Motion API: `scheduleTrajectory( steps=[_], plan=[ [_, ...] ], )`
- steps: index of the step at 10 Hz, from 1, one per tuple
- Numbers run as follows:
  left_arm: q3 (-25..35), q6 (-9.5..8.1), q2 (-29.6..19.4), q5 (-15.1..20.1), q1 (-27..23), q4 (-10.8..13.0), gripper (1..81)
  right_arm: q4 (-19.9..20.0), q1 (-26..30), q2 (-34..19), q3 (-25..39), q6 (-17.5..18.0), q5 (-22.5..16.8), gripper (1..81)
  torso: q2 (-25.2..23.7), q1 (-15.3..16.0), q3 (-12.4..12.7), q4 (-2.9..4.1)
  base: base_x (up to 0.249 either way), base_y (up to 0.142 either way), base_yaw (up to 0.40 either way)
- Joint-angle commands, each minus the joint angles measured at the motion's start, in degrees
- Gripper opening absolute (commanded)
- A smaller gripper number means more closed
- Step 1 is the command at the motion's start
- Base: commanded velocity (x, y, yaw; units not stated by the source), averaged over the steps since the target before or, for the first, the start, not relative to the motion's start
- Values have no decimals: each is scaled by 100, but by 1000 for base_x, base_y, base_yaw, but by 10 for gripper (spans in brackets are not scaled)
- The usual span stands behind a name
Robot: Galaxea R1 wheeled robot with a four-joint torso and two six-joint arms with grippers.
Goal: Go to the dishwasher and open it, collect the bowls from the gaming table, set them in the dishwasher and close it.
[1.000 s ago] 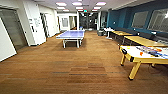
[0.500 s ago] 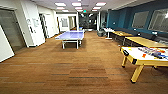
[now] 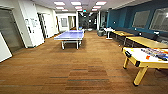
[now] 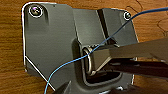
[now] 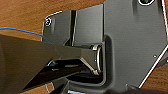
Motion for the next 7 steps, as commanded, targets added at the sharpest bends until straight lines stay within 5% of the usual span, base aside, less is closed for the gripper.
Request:
scheduleTrajectory(
  steps=[1, 7],
  plan=[
    [43, 41, -21, 293, -204, 45, 811, -33, 231, -4, 56, -9, -269, 811, 0, 0, 0, 0, 202, 0, 0],
    [43, 59, -12, 302, -212, 45, 811, -33, 232, 5, 39, -18, -269, 811, 2, 0, 0, 0, 202, 0, 0]
  ],
)
